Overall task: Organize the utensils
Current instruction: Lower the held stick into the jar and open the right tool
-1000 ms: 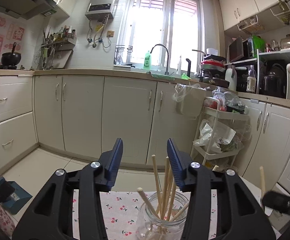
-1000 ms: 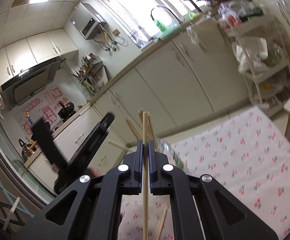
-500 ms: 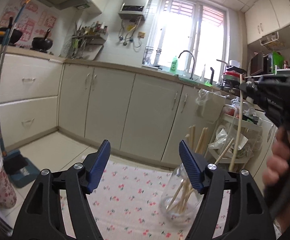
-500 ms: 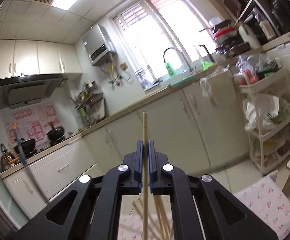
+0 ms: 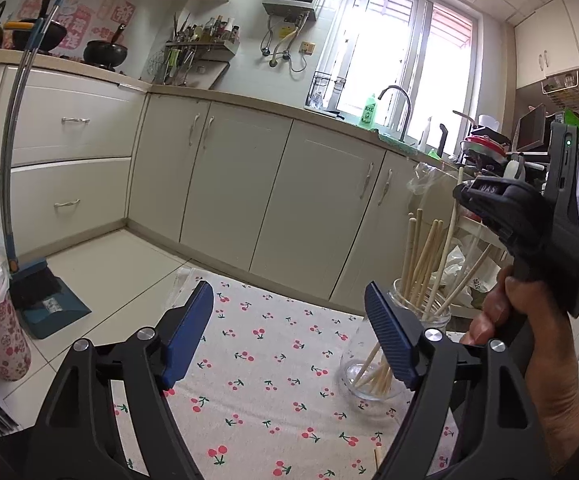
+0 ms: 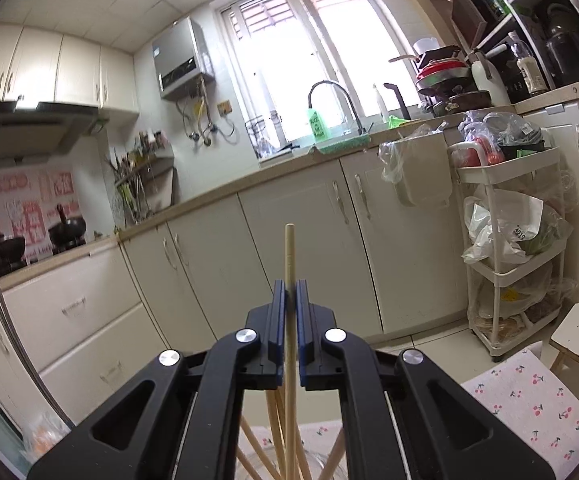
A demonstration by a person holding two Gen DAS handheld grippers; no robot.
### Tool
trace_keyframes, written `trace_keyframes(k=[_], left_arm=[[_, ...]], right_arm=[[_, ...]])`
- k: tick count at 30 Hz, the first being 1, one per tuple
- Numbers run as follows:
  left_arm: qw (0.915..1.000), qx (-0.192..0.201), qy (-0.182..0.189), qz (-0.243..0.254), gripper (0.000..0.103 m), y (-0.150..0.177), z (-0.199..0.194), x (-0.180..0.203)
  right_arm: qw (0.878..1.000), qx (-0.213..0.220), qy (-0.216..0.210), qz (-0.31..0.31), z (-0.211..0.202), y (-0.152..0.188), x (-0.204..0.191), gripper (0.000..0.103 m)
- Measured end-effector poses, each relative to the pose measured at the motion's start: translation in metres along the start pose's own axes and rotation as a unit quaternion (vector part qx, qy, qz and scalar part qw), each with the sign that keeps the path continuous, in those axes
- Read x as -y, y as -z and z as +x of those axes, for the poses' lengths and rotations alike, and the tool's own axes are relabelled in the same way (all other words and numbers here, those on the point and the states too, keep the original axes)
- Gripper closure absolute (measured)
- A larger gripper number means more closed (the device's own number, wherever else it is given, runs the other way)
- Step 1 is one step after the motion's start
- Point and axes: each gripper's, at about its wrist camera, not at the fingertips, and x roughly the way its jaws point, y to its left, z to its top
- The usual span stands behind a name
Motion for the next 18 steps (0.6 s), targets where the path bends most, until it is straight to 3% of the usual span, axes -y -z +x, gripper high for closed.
trace_keyframes(k=[12, 13, 15, 18], left_arm=[[0.9998, -0.01, -0.011, -0.01, 0.025, 0.001, 0.007, -0.003], [0.9998, -0.01, -0.012, -0.009, 0.025, 0.001, 0.007, -0.003], [0.9998, -0.01, -0.014, -0.01, 0.025, 0.001, 0.008, -0.004], [0.9997, -0.012, -0.018, -0.011, 0.025, 0.0, 0.008, -0.004]], right_arm=[[0.994, -0.016, -0.006, -0.112, -0.023, 0.028, -0.025, 0.096], [0.993, -0.017, -0.004, -0.115, -0.025, 0.029, -0.025, 0.095], [0.993, -0.017, -0.003, -0.115, -0.029, 0.027, -0.023, 0.082], [0.993, -0.02, -0.004, -0.118, -0.038, 0.025, -0.021, 0.076]])
